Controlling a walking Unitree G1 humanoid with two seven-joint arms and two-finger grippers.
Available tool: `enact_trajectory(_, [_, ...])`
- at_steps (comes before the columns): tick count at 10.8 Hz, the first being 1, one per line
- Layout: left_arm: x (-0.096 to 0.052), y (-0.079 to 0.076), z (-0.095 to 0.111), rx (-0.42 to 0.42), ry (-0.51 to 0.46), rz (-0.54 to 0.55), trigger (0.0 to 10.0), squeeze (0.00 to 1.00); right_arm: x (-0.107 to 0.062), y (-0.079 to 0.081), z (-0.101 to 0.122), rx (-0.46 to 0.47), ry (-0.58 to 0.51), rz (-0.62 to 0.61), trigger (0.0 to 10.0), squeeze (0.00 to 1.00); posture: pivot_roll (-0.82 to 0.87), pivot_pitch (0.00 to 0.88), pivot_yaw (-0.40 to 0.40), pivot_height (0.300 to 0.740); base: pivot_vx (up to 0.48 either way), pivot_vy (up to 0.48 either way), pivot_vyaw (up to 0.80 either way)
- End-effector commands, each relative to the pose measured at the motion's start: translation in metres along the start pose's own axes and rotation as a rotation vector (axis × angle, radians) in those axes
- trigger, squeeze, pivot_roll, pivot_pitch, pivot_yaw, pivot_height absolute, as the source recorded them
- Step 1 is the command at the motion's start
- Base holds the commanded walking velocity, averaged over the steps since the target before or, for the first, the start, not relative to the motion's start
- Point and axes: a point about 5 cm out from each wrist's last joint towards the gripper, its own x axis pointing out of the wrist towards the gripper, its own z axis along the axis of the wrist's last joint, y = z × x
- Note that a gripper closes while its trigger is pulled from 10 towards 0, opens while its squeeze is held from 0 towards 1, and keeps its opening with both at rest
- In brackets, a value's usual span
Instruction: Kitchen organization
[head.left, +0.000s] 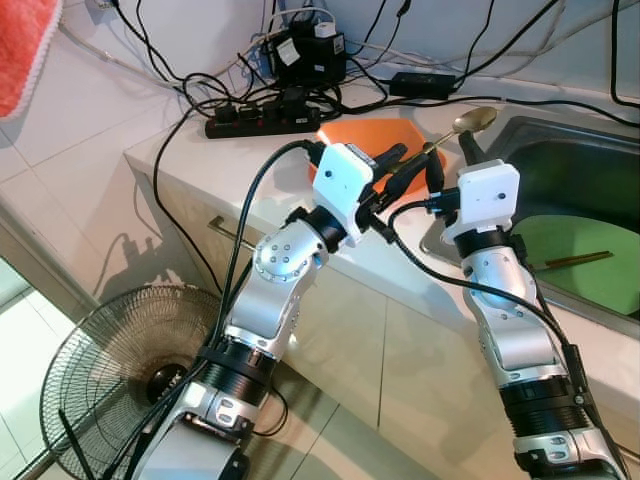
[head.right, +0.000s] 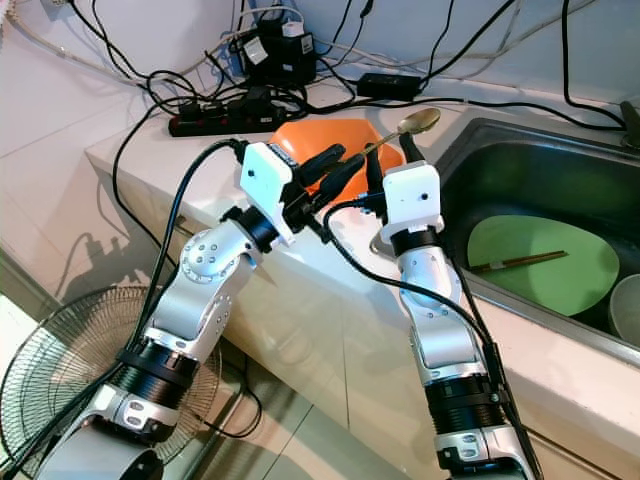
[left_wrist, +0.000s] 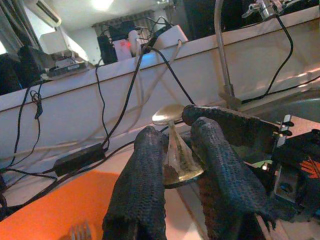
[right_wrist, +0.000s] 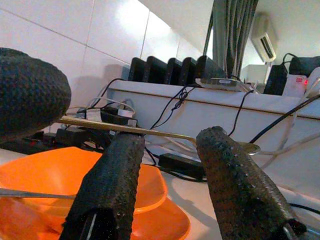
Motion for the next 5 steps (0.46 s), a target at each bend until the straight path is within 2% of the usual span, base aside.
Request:
enact_trajectory(1, [-0.0012,0.0024,0.0047,0.008,-0.017,0.003,10.0,0.00,-0.0001,0.0056,0.0035,0.003,-0.018,0.021,10.0,0.00,0.04,0.017,0.130,0.740,0.000,0.000,0.00])
enact_trajectory(5, [-0.0012,0.0024,0.0047,0.008,-0.017,0.003,10.0,0.00,-0.0001,0.0056,0.0035,0.003,-0.018,0.021,10.0,0.00,0.04,0.017,0.130,0.740,0.000,0.000,0.00])
